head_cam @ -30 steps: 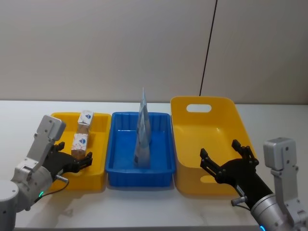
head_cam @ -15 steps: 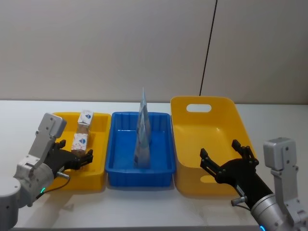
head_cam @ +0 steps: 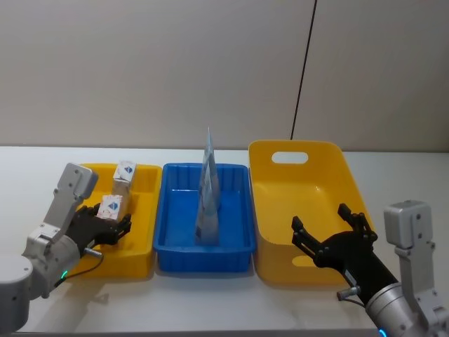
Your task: Bimanual collaborative sorting of washing and personal care products
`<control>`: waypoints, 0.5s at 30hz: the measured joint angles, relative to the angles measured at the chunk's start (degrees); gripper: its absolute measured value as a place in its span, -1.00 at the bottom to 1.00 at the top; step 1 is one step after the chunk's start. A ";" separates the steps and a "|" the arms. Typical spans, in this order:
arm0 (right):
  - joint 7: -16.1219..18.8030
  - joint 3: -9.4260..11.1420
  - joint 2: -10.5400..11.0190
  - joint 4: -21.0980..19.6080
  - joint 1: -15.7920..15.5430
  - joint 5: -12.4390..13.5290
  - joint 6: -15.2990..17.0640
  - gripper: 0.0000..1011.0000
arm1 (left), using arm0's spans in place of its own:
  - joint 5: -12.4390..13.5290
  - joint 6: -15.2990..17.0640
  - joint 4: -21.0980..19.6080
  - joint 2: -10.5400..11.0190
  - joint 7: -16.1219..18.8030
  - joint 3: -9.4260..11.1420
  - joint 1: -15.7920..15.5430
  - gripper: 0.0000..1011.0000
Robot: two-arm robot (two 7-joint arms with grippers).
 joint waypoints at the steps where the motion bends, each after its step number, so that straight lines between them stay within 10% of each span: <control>1: 0.00 0.00 0.00 0.00 0.00 0.00 0.00 0.98 | 0.07 0.00 0.04 -0.03 -0.03 -0.05 -0.03 0.36; 15: 0.00 0.00 0.00 0.00 0.00 0.00 0.00 0.98 | 0.93 1.40 -2.99 0.49 0.06 -0.59 0.98 -0.25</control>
